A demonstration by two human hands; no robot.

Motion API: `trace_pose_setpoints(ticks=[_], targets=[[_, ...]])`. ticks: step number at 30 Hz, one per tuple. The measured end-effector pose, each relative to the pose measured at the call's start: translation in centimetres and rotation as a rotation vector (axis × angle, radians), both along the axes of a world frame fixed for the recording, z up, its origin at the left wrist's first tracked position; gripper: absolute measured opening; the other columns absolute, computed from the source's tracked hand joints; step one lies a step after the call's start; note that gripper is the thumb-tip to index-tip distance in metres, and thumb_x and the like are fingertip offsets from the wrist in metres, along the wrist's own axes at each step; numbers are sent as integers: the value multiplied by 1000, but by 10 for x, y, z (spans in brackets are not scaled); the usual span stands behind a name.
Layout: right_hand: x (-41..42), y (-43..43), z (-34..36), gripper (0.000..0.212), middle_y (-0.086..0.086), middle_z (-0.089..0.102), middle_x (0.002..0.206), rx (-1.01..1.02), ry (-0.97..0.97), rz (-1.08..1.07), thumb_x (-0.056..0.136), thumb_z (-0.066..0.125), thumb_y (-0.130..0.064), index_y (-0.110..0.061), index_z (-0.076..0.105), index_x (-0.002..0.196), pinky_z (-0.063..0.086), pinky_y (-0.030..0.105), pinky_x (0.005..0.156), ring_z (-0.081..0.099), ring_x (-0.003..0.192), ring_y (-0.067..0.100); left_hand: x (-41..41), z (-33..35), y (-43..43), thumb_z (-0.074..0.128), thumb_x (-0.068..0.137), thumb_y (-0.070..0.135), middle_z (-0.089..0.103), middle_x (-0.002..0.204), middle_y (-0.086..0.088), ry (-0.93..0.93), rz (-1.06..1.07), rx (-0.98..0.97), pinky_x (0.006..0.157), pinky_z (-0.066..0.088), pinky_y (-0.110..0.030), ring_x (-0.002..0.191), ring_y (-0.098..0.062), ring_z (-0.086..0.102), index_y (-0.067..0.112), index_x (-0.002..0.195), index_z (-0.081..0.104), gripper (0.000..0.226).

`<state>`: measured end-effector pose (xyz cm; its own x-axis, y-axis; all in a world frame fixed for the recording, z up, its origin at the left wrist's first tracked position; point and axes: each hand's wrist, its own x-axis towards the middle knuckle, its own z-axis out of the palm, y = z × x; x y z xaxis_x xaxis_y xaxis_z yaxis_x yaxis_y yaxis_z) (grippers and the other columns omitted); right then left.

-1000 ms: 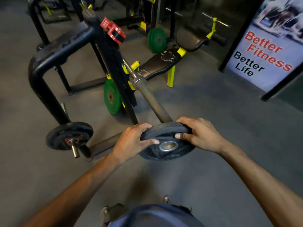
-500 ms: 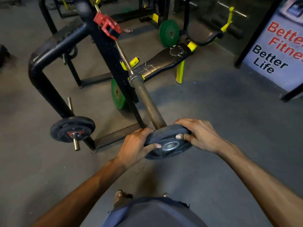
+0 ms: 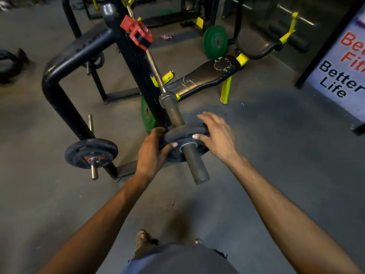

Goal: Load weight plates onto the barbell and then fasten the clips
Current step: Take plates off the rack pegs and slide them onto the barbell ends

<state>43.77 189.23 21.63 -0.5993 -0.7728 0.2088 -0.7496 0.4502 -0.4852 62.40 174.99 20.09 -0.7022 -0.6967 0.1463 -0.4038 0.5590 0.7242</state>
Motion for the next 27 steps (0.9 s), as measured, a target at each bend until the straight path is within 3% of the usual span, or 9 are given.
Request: trace_pose_setpoints(ticks=[3, 5, 6, 8, 14, 17, 19, 23, 27], targets=[[23, 22, -26, 90, 4, 55, 141, -266, -516, -376, 67, 81, -66, -20, 51, 139, 45, 35, 105, 52, 129, 20, 23, -5, 25, 62, 90, 55, 55, 122, 9, 96, 204, 583, 93, 42, -31, 112, -8, 52, 19, 133, 53, 57], [40, 35, -43, 79, -3, 62, 107, -335, -975, -493, 54, 79, -80, -24, 58, 105, 50, 34, 93, 56, 108, 20, 38, -18, 43, 62, 85, 63, 56, 129, 3, 69, 189, 1035, 101, 48, -41, 118, -16, 56, 27, 127, 54, 57], [45, 34, -46, 72, -4, 60, 96, -351, -1156, -493, 55, 77, -80, -22, 57, 95, 52, 35, 93, 57, 100, 19, 38, -24, 47, 64, 80, 67, 53, 134, -2, 63, 180, 1174, 104, 49, -45, 122, -22, 56, 27, 132, 50, 67], [47, 18, -46, 73, 0, 71, 98, -397, -1324, -498, 64, 76, -72, -9, 65, 99, 55, 45, 101, 66, 98, 18, 19, -29, 45, 66, 78, 68, 53, 138, -8, 117, 205, 1270, 105, 49, -49, 126, -28, 56, 20, 143, 44, 84], [34, -37, -32, 68, 18, 79, 99, -520, -1393, -591, 73, 79, -63, -3, 73, 104, 65, 44, 78, 77, 93, 32, -37, -26, 22, 58, 86, 67, 68, 124, -16, 325, 258, 1318, 92, 59, -46, 112, -30, 68, 12, 131, 56, 72], [10, -68, -24, 54, 19, 78, 103, -507, -1380, -558, 80, 79, -56, -6, 71, 101, 64, 43, 81, 76, 95, 31, -58, -32, -11, 65, 70, 79, 63, 130, -23, 338, 305, 1302, 93, 58, -49, 113, -35, 67, 9, 141, 47, 102], [-3, -93, -16, 57, 18, 77, 106, -486, -1387, -506, 81, 79, -56, -7, 70, 108, 64, 38, 72, 76, 94, 30, -76, -26, -39, 67, 56, 87, 59, 134, -28, 351, 333, 1293, 98, 54, -52, 117, -39, 65, 9, 147, 40, 123], [-21, -138, -1, 56, 10, 73, 105, -450, -1402, -432, 89, 70, -56, -10, 63, 121, 57, 27, 56, 71, 80, 20, -106, -20, -91, 58, 69, 85, 56, 137, -28, 352, 340, 1284, 101, 52, -49, 120, -39, 61, 1, 145, 42, 114], [-36, -172, 1, 48, 9, 70, 101, -440, -1400, -419, 90, 67, -58, -17, 56, 114, 60, 35, 68, 67, 79, 20, -118, -13, -117, 63, 69, 81, 49, 140, -31, 376, 358, 1319, 91, 56, -47, 124, -43, 56, -2, 147, 36, 117]])
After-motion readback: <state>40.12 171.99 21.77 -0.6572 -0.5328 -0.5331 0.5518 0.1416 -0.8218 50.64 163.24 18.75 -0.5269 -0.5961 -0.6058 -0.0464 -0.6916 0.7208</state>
